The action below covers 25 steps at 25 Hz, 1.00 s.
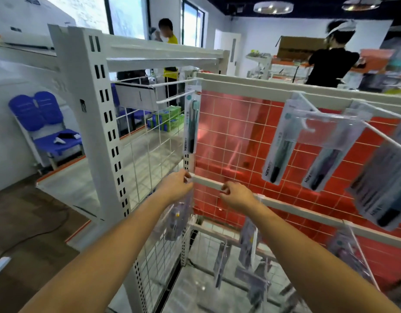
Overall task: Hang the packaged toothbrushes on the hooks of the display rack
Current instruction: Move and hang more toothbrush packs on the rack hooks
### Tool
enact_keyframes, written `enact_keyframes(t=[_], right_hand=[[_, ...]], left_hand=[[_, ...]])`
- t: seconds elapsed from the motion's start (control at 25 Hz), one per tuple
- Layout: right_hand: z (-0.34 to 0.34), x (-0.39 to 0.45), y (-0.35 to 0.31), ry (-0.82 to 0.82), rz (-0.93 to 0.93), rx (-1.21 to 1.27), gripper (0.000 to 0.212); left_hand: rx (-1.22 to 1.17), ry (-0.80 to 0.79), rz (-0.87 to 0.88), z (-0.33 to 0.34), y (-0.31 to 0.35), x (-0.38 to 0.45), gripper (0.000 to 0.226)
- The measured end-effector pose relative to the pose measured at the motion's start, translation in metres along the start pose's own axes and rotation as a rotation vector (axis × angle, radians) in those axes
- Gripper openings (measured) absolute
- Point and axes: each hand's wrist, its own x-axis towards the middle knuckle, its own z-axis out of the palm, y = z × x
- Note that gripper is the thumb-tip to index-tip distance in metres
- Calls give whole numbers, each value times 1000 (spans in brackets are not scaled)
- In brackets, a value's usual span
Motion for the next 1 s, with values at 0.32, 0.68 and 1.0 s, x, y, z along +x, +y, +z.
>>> enact_keyframes(t=[0.32,0.68,1.0], right_hand=[[-25,101,-32,34,-117,86,37],[-58,163,-63,126,-57,373,43],[-45,184,-77,95,-109,533,32]], left_hand=[[-168,121,-180,-15,-12,80,39],[-411,239,-81,-42,11,144,44],[-640,317,-17,-43,26,163,30]])
